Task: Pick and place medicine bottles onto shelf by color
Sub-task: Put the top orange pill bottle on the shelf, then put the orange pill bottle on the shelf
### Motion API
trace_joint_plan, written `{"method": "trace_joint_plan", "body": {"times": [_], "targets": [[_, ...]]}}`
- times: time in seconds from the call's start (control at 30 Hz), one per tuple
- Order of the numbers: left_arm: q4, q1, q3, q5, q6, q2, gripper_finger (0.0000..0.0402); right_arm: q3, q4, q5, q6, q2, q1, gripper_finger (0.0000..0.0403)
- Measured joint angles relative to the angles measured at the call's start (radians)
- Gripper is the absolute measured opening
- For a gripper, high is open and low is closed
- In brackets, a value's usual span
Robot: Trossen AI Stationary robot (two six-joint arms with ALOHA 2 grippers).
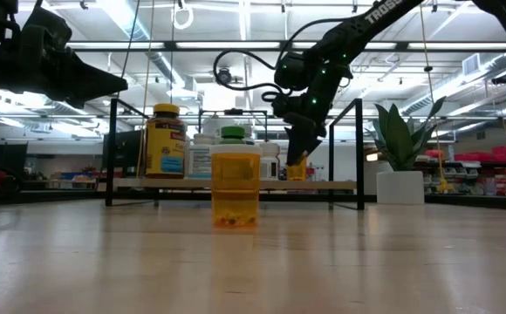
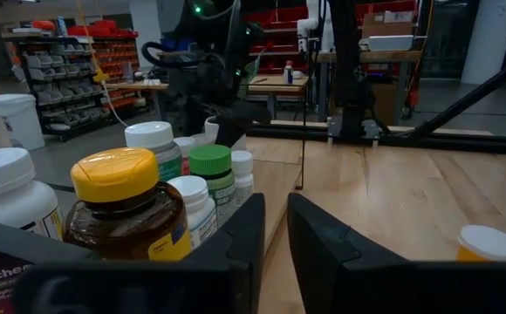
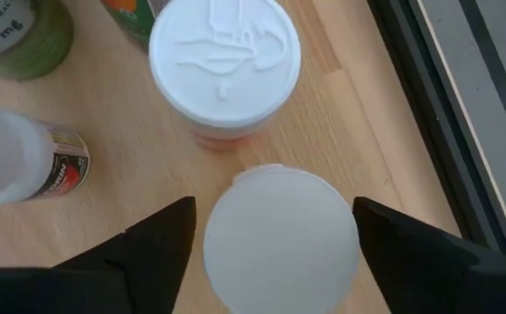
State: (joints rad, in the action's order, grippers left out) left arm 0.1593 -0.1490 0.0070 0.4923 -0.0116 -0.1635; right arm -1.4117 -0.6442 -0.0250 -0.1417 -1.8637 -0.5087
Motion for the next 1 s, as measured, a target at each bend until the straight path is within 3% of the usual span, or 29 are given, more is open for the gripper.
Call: {"method": "trace_joint_plan", "body": {"times": [0.3,0.53,0.73,1.0], "targets": [[0.000,0.000,0.000,0.000,0.000,0.000,0.0058,-0.121,-0.121,-0.003,0.015,0.000,0.018,0.0363],[0.000,0.000,0.000,0.000,0.000,0.000,0.0060,-0.285,-0.274,-0.124,0.020,0.000,0.100,0.0363],[0.000,0.000,0.000,0.000,0.000,0.000,0.0063,-0.328,-0.209,-0.074,0.050,0.001,0.247,0.0358],[0.000,0.000,0.000,0.000,0.000,0.000,0.0056,-0.268,-0.056,0.021,0.143,0.001,0.478,0.0356]]}}
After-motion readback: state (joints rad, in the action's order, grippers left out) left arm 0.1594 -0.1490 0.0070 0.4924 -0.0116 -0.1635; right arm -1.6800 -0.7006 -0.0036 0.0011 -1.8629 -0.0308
